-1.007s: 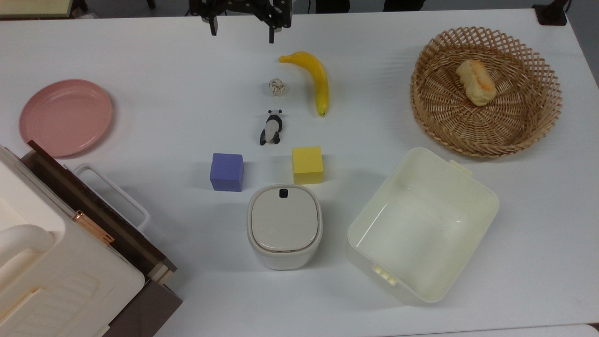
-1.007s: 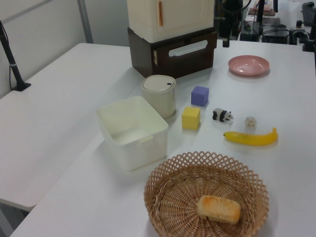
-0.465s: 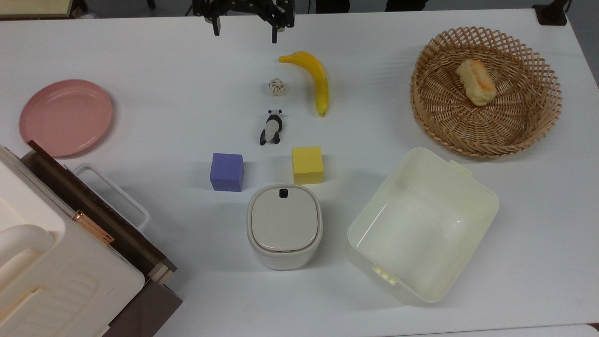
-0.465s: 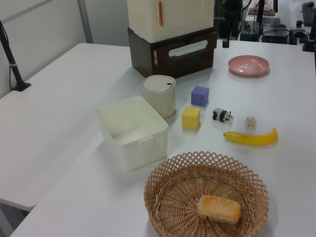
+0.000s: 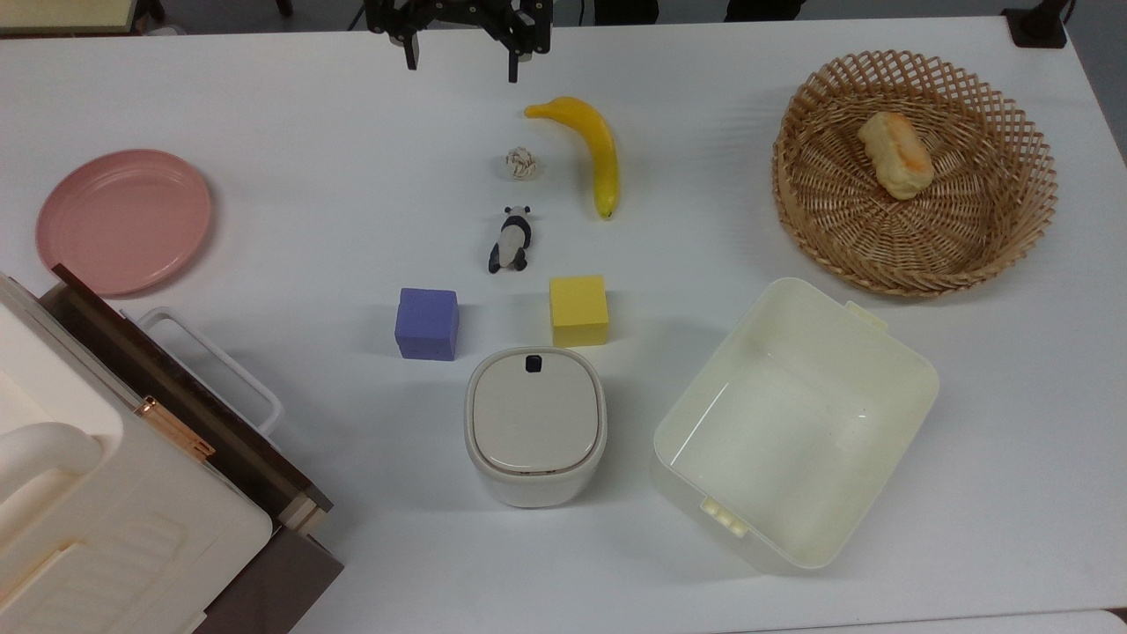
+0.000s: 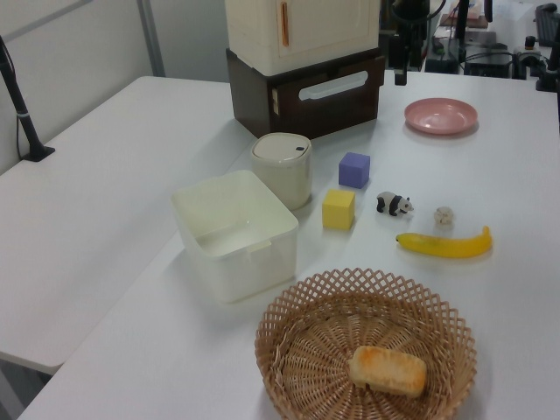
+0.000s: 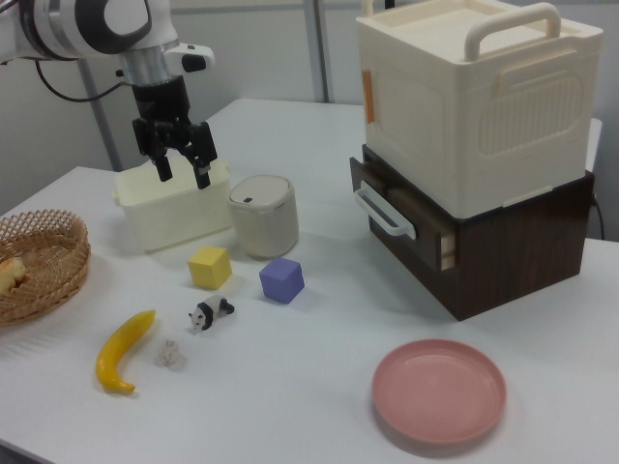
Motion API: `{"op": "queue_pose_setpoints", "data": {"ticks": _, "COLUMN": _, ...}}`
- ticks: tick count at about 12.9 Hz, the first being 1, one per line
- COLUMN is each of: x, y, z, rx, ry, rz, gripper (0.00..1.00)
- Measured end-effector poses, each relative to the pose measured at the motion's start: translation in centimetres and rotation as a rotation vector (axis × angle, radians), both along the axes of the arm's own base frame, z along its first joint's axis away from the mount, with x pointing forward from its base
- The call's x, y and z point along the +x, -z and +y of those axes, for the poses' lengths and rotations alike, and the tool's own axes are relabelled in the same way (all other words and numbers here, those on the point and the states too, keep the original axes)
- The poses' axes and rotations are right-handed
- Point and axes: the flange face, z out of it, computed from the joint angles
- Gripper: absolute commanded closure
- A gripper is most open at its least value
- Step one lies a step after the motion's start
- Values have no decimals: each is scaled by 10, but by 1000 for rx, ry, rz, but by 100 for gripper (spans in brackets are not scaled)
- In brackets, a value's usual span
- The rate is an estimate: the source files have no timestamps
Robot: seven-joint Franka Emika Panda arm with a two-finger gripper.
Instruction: Open the drawer
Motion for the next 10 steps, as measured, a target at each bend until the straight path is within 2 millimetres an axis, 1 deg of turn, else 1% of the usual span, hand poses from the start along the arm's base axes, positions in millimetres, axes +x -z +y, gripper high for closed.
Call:
{"op": "queue_pose_setpoints", "data": {"ticks": 2, "x": 0, "y": 1, "z": 0, "rx": 0, "ry": -9, "rz": 2, "gripper": 0}}
{"op": "queue_pose_setpoints", "data": {"ticks": 4, "x": 3, "y": 7, "z": -1, "rx": 5, "ry": -100, "rz": 17, "gripper": 0}}
{"op": "queue_pose_setpoints", "data": {"ticks": 6, "x": 10, "y": 11, "z": -6, "rx": 8, "ry": -168, "rz": 0, "gripper": 0}}
{"op": "queue_pose_setpoints", "data": {"ticks": 8, "x": 19, "y": 18, "z": -17, "rx": 4, "ry": -218, "rz": -15, "gripper": 0}}
{"op": "queue_pose_setpoints", "data": {"ticks": 10, "x": 36, "y": 33, "z": -41, "rx": -34, "ry": -280, "rz": -45, "gripper": 0}}
